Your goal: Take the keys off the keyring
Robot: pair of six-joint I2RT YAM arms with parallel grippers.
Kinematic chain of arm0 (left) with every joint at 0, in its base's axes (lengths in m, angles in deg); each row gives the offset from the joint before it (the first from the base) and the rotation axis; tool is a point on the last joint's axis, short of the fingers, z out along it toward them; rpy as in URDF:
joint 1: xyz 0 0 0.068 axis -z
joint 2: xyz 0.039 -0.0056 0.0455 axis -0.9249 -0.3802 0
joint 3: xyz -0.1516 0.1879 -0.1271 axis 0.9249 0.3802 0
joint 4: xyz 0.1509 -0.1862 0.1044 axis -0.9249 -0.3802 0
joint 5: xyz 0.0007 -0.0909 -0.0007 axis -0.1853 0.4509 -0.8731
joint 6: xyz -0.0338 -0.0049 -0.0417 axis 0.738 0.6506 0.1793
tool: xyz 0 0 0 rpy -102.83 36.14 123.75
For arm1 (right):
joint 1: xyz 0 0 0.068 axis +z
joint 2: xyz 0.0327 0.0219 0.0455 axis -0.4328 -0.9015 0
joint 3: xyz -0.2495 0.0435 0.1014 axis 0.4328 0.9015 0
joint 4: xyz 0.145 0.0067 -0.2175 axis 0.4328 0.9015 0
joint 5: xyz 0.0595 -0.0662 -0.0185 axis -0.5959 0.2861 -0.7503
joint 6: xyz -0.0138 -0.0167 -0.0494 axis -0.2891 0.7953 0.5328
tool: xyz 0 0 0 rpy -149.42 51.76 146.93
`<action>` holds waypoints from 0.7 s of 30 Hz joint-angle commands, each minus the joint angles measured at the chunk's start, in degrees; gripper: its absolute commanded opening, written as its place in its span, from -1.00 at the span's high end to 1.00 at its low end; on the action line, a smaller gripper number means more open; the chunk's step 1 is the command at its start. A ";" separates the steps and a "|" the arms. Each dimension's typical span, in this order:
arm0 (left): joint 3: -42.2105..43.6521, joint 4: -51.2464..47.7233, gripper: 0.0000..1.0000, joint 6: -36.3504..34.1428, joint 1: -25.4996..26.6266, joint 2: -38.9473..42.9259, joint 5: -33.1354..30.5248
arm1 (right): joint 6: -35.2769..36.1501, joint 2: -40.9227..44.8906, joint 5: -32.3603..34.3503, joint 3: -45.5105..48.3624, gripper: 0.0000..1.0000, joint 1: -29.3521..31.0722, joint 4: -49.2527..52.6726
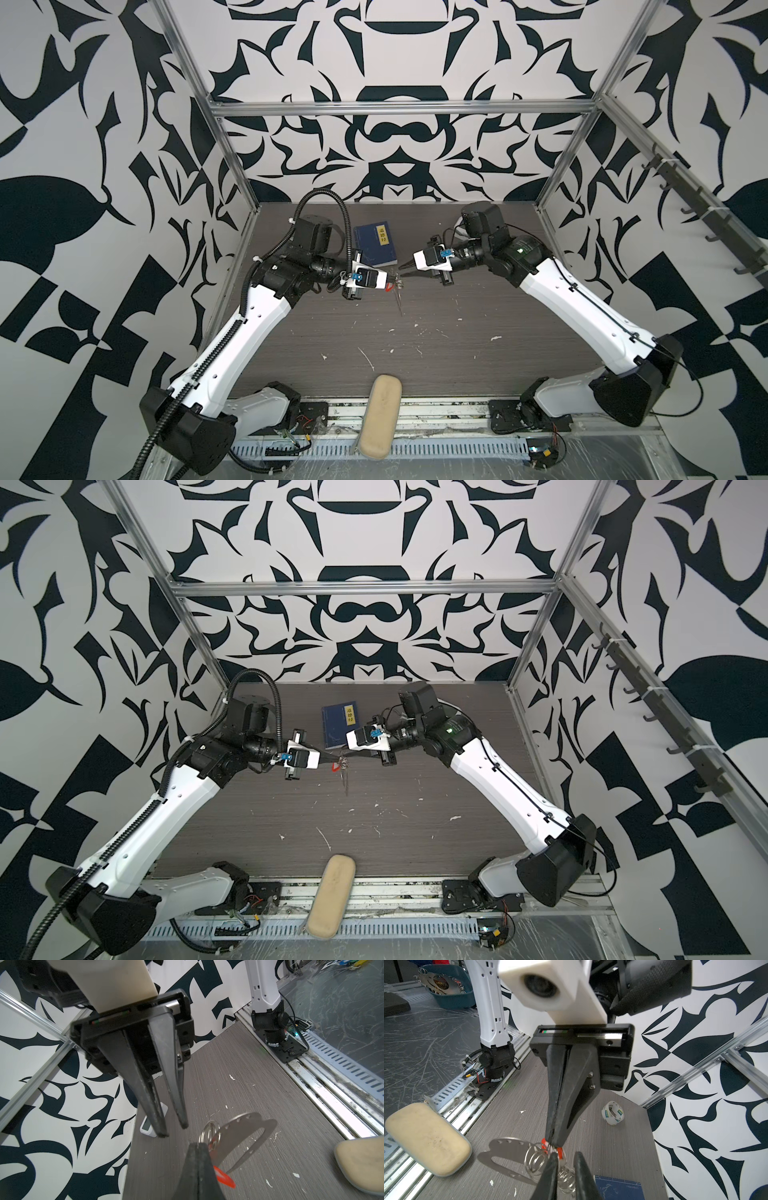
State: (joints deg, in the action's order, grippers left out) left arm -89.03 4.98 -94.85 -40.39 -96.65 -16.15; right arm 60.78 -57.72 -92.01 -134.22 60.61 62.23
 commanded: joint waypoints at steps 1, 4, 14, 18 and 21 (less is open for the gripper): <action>-0.54 -2.06 1.00 -1.34 -0.37 0.93 0.76 | 2.02 -0.85 -0.54 -3.99 0.62 -0.09 3.56; -0.56 -2.15 1.00 -1.32 -0.32 1.10 0.73 | 3.28 -1.71 -0.18 -4.89 0.62 -0.15 5.71; -0.61 -2.04 1.00 -1.29 -0.37 1.07 0.91 | 4.33 -3.05 -0.18 -3.97 0.62 1.46 7.52; -0.70 -2.05 1.00 -1.30 -0.33 1.08 0.93 | 3.97 -3.27 -0.10 -3.64 0.66 1.89 6.70; -0.69 -2.10 1.00 -1.28 -0.37 1.06 0.64 | 3.98 -3.53 0.08 -4.03 0.67 2.04 7.14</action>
State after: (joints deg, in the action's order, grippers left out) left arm -89.03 4.39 -95.18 -40.39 -96.58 -16.39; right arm 64.37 -61.90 -91.51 -137.13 62.27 69.42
